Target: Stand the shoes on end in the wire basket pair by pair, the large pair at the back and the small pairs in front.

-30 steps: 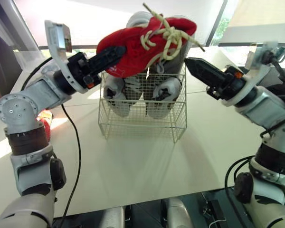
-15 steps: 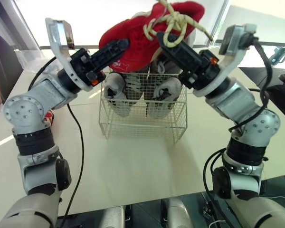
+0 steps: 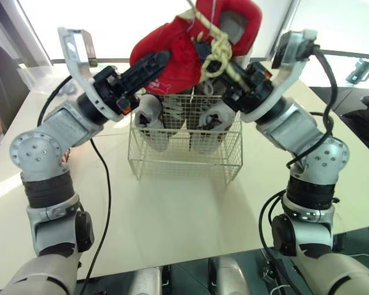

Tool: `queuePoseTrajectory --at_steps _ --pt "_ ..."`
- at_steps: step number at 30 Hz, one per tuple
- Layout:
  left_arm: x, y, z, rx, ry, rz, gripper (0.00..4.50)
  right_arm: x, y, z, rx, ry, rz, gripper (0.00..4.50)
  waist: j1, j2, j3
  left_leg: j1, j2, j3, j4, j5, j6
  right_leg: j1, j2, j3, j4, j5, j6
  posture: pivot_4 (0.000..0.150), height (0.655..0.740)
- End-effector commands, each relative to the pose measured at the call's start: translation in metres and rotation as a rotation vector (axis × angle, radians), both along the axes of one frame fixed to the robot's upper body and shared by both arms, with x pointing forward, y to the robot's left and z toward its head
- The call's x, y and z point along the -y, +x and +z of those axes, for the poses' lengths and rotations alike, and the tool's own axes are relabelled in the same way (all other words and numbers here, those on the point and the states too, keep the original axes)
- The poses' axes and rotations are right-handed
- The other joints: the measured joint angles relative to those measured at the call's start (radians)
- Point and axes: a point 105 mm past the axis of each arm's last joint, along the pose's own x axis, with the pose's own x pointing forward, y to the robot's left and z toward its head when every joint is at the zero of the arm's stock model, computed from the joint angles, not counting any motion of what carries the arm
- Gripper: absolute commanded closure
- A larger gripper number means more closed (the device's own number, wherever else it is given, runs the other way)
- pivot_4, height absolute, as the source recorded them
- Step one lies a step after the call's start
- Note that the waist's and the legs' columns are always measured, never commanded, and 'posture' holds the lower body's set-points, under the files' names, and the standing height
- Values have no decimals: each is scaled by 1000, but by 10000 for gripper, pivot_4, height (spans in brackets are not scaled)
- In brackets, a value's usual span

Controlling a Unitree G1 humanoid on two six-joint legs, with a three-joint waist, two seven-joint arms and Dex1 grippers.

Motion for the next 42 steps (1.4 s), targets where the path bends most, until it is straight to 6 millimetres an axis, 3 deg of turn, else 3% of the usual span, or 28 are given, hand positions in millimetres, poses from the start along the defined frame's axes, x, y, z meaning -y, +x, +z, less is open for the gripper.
queuePoseTrajectory --at_steps 1,2,5,6,9,15,21,26,32,36,42 --pt "4 -3 -11 -25 94 0 42617 5 -13 26 108 7 -7 40382 -1 0 0 0 0 0 0 -1 -1 0 0 0 0 0 0 1500 7347" --pt "1 -4 -12 -31 108 1 32206 7 -14 26 119 -20 -9 40382 0 0 0 0 0 0 0 -1 -1 0 0 0 0 0 0 1500 7347" --pt "-9 -4 -15 -12 178 45 18873 13 -18 21 164 -140 -6 40382 0 0 0 0 0 0 -1 -1 -2 0 0 0 -1 0 0 1500 7347" --pt "-13 -3 -17 -6 202 65 11935 16 -19 18 176 -187 -6 40382 1 0 0 0 0 0 -1 -1 -2 0 0 0 -2 0 0 1500 7347" --pt "-29 -4 -20 9 277 95 665 28 -18 4 202 -360 -24 40382 -1 0 0 -1 0 1 -4 -1 -2 -1 0 0 -7 0 -1 1500 7347" --pt "-57 -2 -19 34 364 183 665 54 -15 -35 292 -744 -39 40382 2 0 0 -1 0 2 -11 -1 -3 -2 0 0 -14 0 -1 1500 7347" --pt "-55 -2 -21 54 375 199 665 68 2 -73 378 -993 -60 40382 2 0 1 -1 0 3 -12 -1 -3 -2 -1 0 -14 0 -1 1500 7347" --pt "-52 -1 -23 57 379 207 665 68 14 -92 459 -1068 -88 40382 2 0 1 -1 0 3 -12 -1 -3 -3 -1 0 -14 0 -1 1500 7347" --pt "-49 1 -24 60 385 207 665 69 26 -101 500 -1077 -110 40382 2 -1 1 -1 0 3 -12 0 -4 -2 0 0 -13 0 0 1500 7347" --pt "-48 1 -24 63 387 204 665 69 22 -106 489 -1100 -51 40382 3 -1 1 -1 0 2 -11 0 -5 -2 0 0 -13 0 0 1500 7347" --pt "-50 0 -26 59 394 214 0 71 16 -109 471 -1124 -44 12121 1 -1 1 0 0 2 -11 0 -5 -2 0 0 -12 0 0 1500 7347"
